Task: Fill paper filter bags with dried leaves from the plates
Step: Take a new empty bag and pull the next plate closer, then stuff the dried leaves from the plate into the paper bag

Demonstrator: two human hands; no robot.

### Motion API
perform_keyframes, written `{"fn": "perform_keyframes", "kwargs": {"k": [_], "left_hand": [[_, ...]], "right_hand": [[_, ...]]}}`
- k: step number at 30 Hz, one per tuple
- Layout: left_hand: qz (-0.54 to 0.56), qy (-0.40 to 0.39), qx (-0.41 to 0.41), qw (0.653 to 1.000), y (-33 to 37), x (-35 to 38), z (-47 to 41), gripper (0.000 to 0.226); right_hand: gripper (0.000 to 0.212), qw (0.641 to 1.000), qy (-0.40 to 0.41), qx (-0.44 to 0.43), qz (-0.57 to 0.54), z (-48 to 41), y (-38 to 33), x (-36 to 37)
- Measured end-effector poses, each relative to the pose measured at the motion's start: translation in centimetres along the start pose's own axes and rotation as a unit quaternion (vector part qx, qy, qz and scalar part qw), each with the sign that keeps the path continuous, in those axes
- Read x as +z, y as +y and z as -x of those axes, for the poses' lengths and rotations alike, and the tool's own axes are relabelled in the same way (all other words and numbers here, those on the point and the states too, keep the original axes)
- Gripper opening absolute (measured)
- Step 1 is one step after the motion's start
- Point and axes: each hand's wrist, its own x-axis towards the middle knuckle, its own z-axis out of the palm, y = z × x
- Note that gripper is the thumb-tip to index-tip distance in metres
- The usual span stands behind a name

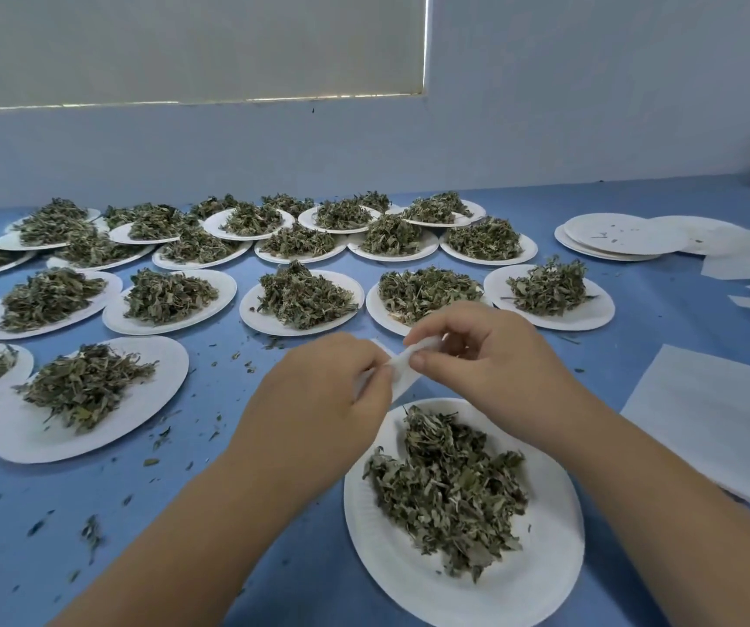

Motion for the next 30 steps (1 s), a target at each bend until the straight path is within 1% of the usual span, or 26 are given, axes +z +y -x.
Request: {"fn": "perform_keyframes", "kwargs": {"k": [3,6,9,14,17,23,30], "left_hand": [[0.018,0.028,-0.027,0.999,-0.2,0.1,-0.2,0.016],[0.042,0.046,-0.050,0.997,-0.2,0.1,-0.3,0.018],[0.048,0.052,-0.053,0.996,0.0,0.3,-0.2,0.020],[0.061,0.040,-0.058,0.996,0.4,0.6,-0.1,0.024],[0.068,0.035,-0.071,0.995,0.4,0.7,-0.1,0.021],[0.095,0.018,-0.101,0.990,0.2,0.4,-0.4,0.016],[0.180,0.017,-0.200,0.963,-0.5,-0.5,-1.0,0.015]], "right_hand": [[0.019,0.999,0.047,-0.002,-0.005,0.1,0.0,0.1],[0.021,0.998,0.035,-0.006,-0.046,0.4,-0.2,0.2],[0.026,0.999,0.027,-0.006,-0.044,0.4,-0.5,0.7],[0.030,0.998,0.023,0.027,-0.042,0.1,-0.6,1.6],[0.035,0.997,0.023,0.047,-0.060,0.0,-0.6,1.6],[0.033,0.995,0.038,0.041,-0.077,-0.2,-0.5,1.4],[0.035,0.994,0.004,0.024,-0.104,0.0,-0.7,1.6]]}}
